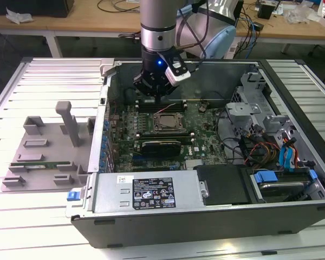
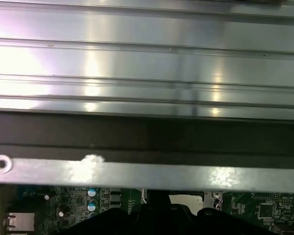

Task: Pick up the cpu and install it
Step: 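Install the first cpu locking lever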

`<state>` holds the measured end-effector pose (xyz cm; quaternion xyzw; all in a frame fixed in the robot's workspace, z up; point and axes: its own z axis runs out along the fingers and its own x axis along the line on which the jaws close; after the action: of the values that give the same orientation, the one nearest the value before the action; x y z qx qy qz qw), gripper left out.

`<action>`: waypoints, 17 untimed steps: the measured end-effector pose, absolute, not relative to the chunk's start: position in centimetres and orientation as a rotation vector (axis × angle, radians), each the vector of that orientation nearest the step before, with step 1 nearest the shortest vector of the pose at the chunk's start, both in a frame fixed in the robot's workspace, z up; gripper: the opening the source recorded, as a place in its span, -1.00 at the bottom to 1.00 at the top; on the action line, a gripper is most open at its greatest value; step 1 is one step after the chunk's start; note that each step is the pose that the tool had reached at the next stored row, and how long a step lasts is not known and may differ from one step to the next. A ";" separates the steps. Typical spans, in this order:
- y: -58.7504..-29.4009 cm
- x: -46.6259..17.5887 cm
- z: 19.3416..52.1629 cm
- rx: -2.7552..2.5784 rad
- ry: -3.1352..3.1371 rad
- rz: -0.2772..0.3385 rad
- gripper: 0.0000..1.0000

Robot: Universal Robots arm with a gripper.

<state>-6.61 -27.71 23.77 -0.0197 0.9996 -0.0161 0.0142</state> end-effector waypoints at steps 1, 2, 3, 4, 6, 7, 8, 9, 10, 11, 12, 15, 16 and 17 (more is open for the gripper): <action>-27.7 -6.4 23.6 -0.061 3.112 -0.050 -0.79; -27.6 -6.3 23.3 -0.062 3.113 -0.050 -0.79; -27.5 -6.3 23.0 -0.065 3.112 -0.050 -0.79; -27.4 -6.2 22.8 -0.068 3.112 -0.050 -0.79; -27.3 -6.0 22.6 -0.070 3.112 -0.050 -0.79; -27.3 -5.9 22.5 -0.071 3.112 -0.050 -0.79; -27.2 -5.8 22.5 -0.073 3.112 -0.050 -0.79; -27.1 -5.6 22.3 -0.075 3.112 -0.050 -0.79; -27.1 -5.4 22.2 -0.078 3.112 -0.050 -0.79; -27.0 -5.4 22.1 -0.082 3.112 -0.050 -0.79; -26.9 -5.3 21.9 -0.088 3.112 -0.050 -0.79; -26.9 -4.8 21.5 -0.094 3.112 -0.050 -0.79; -26.9 -4.6 21.4 -0.094 3.112 -0.051 -0.79; -26.9 -4.5 21.4 -0.094 3.112 -0.051 -0.79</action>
<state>-4.54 -26.88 21.36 -0.0302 0.9993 -0.0163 0.0141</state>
